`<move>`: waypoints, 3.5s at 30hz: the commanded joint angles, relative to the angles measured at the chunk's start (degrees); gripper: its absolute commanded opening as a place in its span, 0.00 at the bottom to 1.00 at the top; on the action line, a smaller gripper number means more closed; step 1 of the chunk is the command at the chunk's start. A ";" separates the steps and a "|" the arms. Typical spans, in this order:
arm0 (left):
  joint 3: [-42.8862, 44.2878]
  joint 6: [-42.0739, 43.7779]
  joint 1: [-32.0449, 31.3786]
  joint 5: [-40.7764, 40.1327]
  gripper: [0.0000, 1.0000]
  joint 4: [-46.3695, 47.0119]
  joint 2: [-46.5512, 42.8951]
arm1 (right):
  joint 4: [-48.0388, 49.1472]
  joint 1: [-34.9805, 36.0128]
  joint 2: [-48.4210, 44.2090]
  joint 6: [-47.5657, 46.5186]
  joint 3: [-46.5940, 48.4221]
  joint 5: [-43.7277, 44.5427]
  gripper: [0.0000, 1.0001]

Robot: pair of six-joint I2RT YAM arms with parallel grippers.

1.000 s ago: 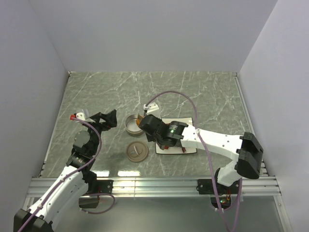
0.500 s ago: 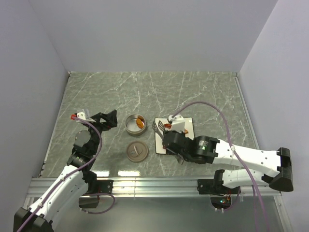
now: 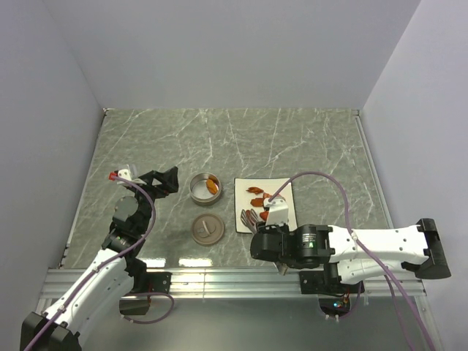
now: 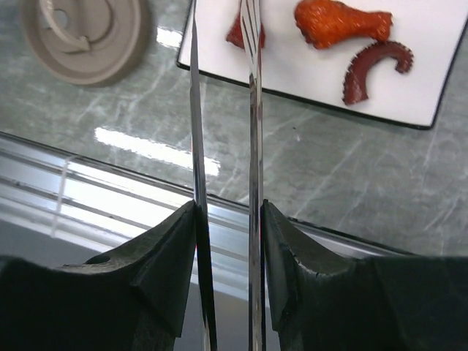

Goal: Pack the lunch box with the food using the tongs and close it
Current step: Pick up the food using the clamp, then place the food into the lunch box

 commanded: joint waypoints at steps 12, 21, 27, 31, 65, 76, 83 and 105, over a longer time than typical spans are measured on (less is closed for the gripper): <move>-0.31 -0.59 -0.15 1.27 1.00 1.65 -1.48 | -4.18 1.16 2.67 7.57 -0.83 4.37 0.48; -0.31 -0.59 -0.15 1.36 0.99 1.47 -1.48 | 0.22 1.16 3.37 4.59 -2.15 2.43 0.51; -0.57 -0.76 -0.15 1.27 1.00 1.12 -2.45 | 2.33 1.16 5.48 2.83 -1.45 1.91 0.51; -0.48 -0.76 -0.15 1.36 0.99 1.12 -2.54 | 2.16 0.99 5.92 2.82 -1.36 1.90 0.51; -0.48 -0.76 -0.15 1.45 0.99 0.68 -2.71 | 14.79 -9.55 15.84 -25.03 17.09 3.06 0.30; -0.57 -0.76 -0.15 1.36 1.00 1.12 -2.19 | 22.02 -14.30 26.21 -36.11 25.43 -4.77 0.29; -0.48 -0.67 -0.15 0.92 1.00 1.12 -1.75 | 22.55 -15.97 30.26 -37.78 28.08 -7.85 0.28; -0.74 -0.76 -0.15 0.92 1.00 1.47 -1.75 | 21.23 -16.50 31.23 -36.29 27.64 -7.41 0.53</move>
